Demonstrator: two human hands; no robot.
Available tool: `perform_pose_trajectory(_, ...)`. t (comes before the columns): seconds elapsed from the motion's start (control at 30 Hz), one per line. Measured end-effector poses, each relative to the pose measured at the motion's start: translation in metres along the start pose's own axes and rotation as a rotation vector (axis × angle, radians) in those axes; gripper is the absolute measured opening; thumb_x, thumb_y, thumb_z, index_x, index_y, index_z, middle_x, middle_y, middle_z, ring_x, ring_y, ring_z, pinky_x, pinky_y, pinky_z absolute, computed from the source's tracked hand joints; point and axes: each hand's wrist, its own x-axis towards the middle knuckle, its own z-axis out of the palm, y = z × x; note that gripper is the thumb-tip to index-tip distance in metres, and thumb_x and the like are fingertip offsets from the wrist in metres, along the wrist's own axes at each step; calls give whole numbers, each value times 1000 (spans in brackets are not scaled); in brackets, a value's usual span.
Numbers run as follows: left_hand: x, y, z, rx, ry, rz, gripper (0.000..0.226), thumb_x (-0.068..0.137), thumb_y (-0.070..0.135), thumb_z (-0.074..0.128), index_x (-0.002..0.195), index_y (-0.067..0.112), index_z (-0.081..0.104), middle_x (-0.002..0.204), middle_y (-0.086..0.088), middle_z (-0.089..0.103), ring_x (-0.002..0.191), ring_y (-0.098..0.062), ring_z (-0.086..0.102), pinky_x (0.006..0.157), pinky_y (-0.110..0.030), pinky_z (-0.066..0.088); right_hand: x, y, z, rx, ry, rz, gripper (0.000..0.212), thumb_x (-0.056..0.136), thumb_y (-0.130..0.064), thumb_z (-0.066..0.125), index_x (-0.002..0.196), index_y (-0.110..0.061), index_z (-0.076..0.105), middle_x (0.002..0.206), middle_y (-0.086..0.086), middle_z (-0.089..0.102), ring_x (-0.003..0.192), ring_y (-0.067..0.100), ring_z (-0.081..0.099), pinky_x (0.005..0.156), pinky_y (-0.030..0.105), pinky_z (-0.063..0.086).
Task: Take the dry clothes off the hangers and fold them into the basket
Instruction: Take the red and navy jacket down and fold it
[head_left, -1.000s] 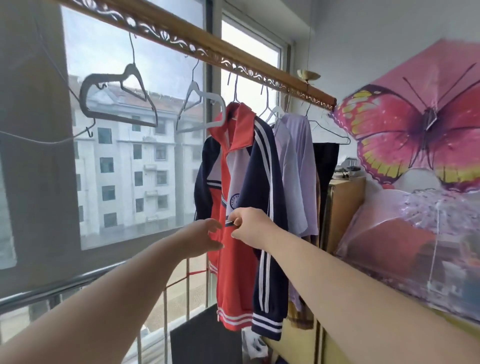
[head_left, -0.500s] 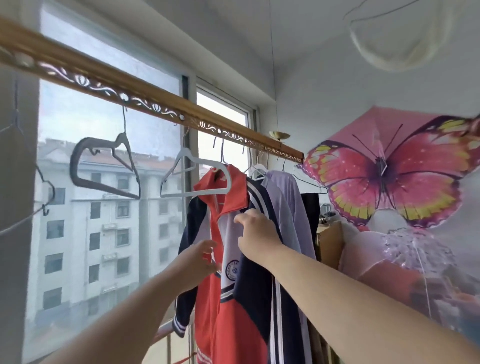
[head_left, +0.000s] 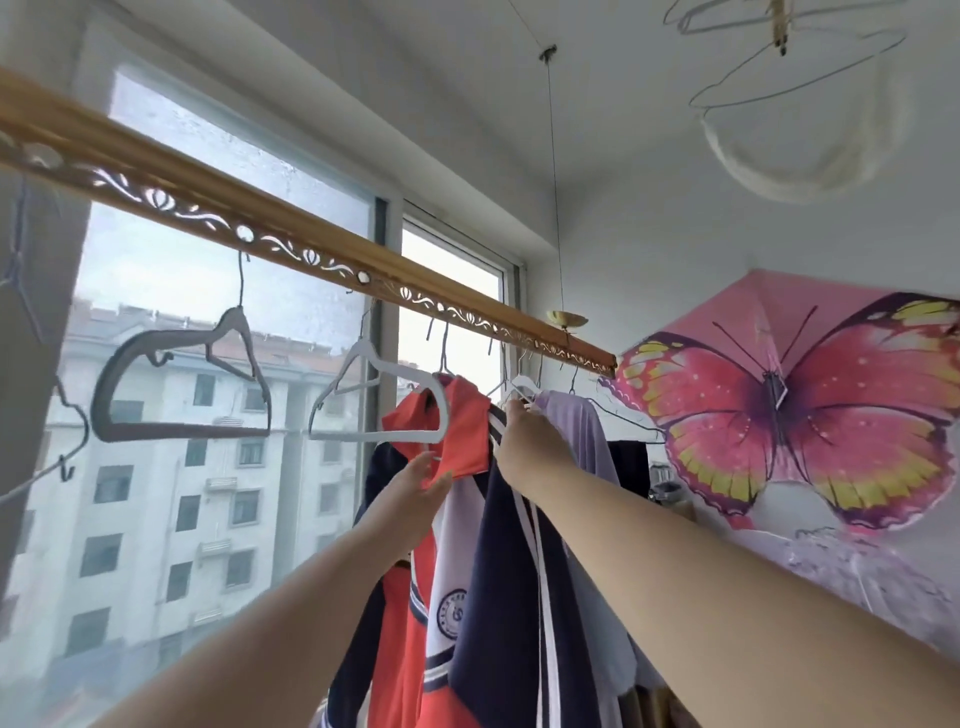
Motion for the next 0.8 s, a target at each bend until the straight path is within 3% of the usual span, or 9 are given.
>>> perform_pose_trajectory(0.2,33,23,18,-124,106,-133,60,98,44,40,149,18,23,140,-11,47,118,-27,51,89,-31,40,3,13,-4,152,-5,-91,47,91,5,39,137,-7,44,127,13,57,117,27,55,93,32,44)
perform_pose_trajectory(0.33,51,35,25,-248,112,-282,72,93,59,36,149,13,26,146,-16,38,133,-32,38,111,-43,30,11,23,-1,243,-16,-149,48,88,6,41,133,-7,49,122,12,61,114,27,57,95,34,49)
perform_pose_trajectory(0.4,50,39,25,-249,93,-315,68,90,61,43,132,7,49,124,-15,56,115,-31,52,105,-38,36,12,27,-1,273,-22,-175,50,87,6,41,134,-8,50,123,12,62,116,27,56,98,36,48)
perform_pose_trajectory(0.47,46,43,26,-357,50,-305,68,74,61,66,114,6,61,99,-9,65,95,-24,59,98,-33,42,13,33,1,309,-17,-196,45,88,5,42,128,-9,56,115,11,65,105,26,61,92,36,52)
perform_pose_trajectory(0.57,45,49,27,-550,41,-301,62,56,43,88,102,9,63,97,-10,72,95,-28,67,96,-41,49,14,38,1,409,-38,-184,36,89,4,41,114,-8,65,94,10,66,78,20,58,71,30,53)
perform_pose_trajectory(0.7,49,59,27,-566,53,-317,72,53,33,92,111,7,59,100,-11,70,92,-27,67,89,-38,52,18,44,-5,648,-134,-102,36,87,5,44,106,-9,72,84,5,66,71,11,56,54,11,44)
perform_pose_trajectory(0.73,49,61,25,-535,75,-316,68,57,31,90,113,6,59,100,-11,69,92,-26,67,89,-37,52,19,45,-7,725,-183,-72,35,86,6,46,105,-9,72,81,4,64,69,10,55,52,10,44)
perform_pose_trajectory(0.8,48,63,20,-500,78,-338,68,57,30,90,112,6,57,106,-12,67,99,-27,65,95,-38,50,19,47,-11,852,-281,-32,35,85,8,48,103,-10,71,84,6,63,78,14,56,65,17,49)
